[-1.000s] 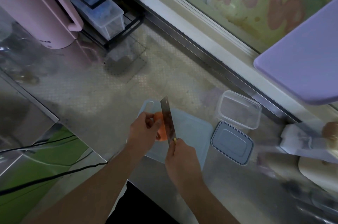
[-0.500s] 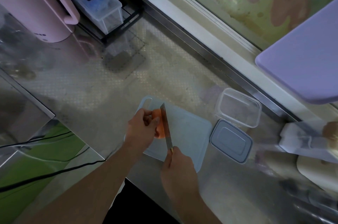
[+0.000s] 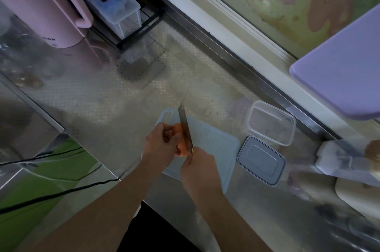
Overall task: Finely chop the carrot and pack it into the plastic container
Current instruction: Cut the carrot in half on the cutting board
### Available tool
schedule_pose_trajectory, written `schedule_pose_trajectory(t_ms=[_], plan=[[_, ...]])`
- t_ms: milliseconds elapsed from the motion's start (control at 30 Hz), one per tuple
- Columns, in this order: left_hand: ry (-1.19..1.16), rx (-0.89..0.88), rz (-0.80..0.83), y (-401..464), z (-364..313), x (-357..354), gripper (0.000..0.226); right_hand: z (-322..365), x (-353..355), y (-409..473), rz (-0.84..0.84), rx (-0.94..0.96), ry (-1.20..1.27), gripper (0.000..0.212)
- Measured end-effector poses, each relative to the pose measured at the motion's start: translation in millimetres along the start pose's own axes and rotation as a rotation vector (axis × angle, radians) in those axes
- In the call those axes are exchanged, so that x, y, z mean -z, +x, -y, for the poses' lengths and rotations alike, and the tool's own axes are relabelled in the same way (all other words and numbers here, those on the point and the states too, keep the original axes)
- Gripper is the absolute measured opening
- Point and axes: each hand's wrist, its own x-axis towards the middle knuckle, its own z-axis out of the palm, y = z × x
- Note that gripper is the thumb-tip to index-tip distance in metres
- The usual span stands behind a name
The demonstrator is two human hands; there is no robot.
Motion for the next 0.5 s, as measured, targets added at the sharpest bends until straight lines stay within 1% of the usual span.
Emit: schedule_pose_trajectory(t_ms=[100,167,233,300,433,500], plan=[[-0.008,0.006,-0.011,-0.9,-1.2,-1.5,0.015,1.8,3.2,5.5,0.017,0.001,-0.027,0.02],[-0.016,0.018,-0.024,-3.3,-0.7,-2.8,0.016,-5.7,4.4,3.0,0.026,0.028,0.011,0.022],[-0.028,0.022,-0.023,-4.3,1.9,-5.5,0.017,-17.1,4.1,-4.6,0.111,-0.011,0.227,0.029],[-0.053,0.038,-0.03,-3.9,2.7,-7.6,0.016,-23.2,5.1,-14.4,0.206,-0.101,0.445,0.036],[-0.031,0.046,-0.039,-0.4,4.7,-11.6,0.014,-23.7,11.1,-17.0,0.142,-0.184,0.549,0.059],[-0.05,0.054,-0.037,1.5,5.0,-12.8,0.014,-22.0,13.0,-11.9,0.18,-0.247,0.536,0.067]])
